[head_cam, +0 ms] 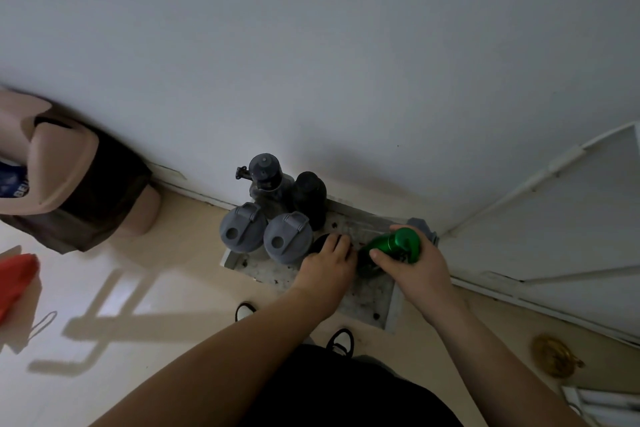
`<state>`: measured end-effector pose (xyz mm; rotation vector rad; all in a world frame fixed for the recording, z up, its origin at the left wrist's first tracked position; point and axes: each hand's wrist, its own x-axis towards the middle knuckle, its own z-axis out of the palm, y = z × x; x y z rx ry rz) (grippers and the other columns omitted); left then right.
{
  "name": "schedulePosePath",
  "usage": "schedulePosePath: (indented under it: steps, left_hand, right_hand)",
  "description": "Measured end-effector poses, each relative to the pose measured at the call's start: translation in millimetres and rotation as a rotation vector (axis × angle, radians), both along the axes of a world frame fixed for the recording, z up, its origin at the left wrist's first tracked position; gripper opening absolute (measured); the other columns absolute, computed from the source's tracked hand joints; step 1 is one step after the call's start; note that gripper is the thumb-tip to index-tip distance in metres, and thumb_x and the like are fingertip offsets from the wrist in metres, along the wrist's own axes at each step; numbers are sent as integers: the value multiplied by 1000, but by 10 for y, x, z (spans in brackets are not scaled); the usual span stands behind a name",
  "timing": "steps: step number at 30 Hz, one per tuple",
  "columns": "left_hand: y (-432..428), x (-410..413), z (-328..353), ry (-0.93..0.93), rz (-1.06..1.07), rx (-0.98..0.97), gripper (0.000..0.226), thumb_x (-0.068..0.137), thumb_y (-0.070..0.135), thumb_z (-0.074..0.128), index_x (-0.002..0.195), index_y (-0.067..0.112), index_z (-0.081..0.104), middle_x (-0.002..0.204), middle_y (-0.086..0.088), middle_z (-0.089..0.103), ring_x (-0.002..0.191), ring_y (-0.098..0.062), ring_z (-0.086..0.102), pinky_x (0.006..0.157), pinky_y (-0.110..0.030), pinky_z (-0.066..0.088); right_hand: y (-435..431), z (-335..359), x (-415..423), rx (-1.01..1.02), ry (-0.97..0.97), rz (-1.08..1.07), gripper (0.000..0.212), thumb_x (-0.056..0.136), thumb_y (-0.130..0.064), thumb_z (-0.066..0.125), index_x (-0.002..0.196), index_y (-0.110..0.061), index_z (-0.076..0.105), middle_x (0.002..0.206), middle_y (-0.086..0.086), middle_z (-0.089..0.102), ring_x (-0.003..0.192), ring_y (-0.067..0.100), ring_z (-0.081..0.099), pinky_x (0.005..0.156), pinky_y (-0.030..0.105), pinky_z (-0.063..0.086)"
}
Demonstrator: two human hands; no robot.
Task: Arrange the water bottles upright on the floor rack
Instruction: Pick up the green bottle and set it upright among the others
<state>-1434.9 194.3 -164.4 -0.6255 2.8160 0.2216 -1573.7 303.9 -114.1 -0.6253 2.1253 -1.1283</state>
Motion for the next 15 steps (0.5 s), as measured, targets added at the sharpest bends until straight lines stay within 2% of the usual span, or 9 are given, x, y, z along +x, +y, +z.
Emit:
schedulePosePath:
  steps: [2,4,6,9,12,15]
  left_hand:
    - [-24,-14,69,-19,-3,22,61,88,18,66,145,10,43,152,-15,33,146,-33,26,80,-43,58]
    - [-34,-31,199,-2,18,39,64,90,25,65,147,13,41,162,-13,22,151,-31,18,87,-44,58]
    - [-61,-78,375,58,21,-16,58,92,36,61,143,14,47,162,-12,26,148,-31,26,85,-42,58]
    - [-129,-263,578,156,-6,-12,51,90,40,60,133,15,56,153,-10,39,135,-30,41,88,-41,54]
    - [-155,-618,552,132,-25,92,56,93,34,59,144,16,46,157,-8,35,140,-30,36,103,-44,49]
    - [-71,-1054,418,58,-57,188,70,94,28,62,154,18,29,163,-9,23,148,-31,23,113,-48,41]
  right_hand:
    - [14,70,-14,5,36,14,42,80,-28,86,115,-28,63,103,-15,63,88,-9,57,67,1,41]
    - [66,166,-57,-21,62,-1,35,80,-32,85,106,-31,61,100,-8,65,87,-3,59,68,9,44]
    - [146,286,-120,-50,110,-44,32,81,-36,83,102,-32,60,98,-7,66,88,0,61,70,20,48]
    - [292,441,-262,-93,137,-133,27,83,-39,81,97,-39,58,96,-12,64,88,-3,60,70,19,46]
    - [458,490,-417,-162,102,-257,27,83,-35,82,96,-40,58,100,-13,64,93,1,61,74,19,46]
    - [621,448,-527,-163,90,-372,31,82,-34,84,105,-29,63,102,-6,66,94,6,63,79,26,49]
